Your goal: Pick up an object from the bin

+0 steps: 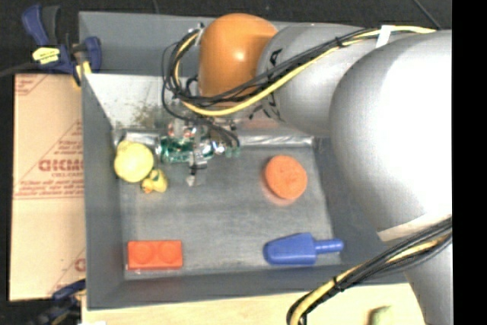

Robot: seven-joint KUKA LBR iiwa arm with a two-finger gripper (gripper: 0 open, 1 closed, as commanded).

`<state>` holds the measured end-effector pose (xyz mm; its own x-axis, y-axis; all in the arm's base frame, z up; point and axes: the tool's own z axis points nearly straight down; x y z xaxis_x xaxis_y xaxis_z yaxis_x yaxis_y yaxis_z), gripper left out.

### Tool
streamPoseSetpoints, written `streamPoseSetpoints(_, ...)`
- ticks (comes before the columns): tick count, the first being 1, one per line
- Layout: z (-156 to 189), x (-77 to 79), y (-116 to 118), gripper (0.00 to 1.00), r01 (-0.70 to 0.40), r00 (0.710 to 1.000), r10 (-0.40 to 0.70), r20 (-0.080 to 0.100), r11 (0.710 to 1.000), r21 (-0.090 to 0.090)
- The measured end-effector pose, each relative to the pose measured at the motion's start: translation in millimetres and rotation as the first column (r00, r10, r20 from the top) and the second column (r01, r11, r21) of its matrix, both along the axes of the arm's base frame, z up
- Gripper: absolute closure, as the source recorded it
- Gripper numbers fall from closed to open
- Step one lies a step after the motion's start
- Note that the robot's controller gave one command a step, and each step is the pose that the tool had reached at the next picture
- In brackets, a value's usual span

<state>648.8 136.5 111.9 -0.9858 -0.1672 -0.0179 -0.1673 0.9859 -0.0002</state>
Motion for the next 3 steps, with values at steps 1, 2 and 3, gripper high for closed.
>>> streamPoseSetpoints(1,-33.2,10.0,-18.3,0.00,-0.005,1.000,0.005,0.028,1.000,0.002)
streamPoseSetpoints(2,-30.3,14.3,-21.6,1.00,-0.086,0.996,0.086,0.039,0.996,0.005)
streamPoseSetpoints(3,-30.0,14.4,-21.6,1.00,-0.085,0.996,0.085,0.039,0.996,0.005)
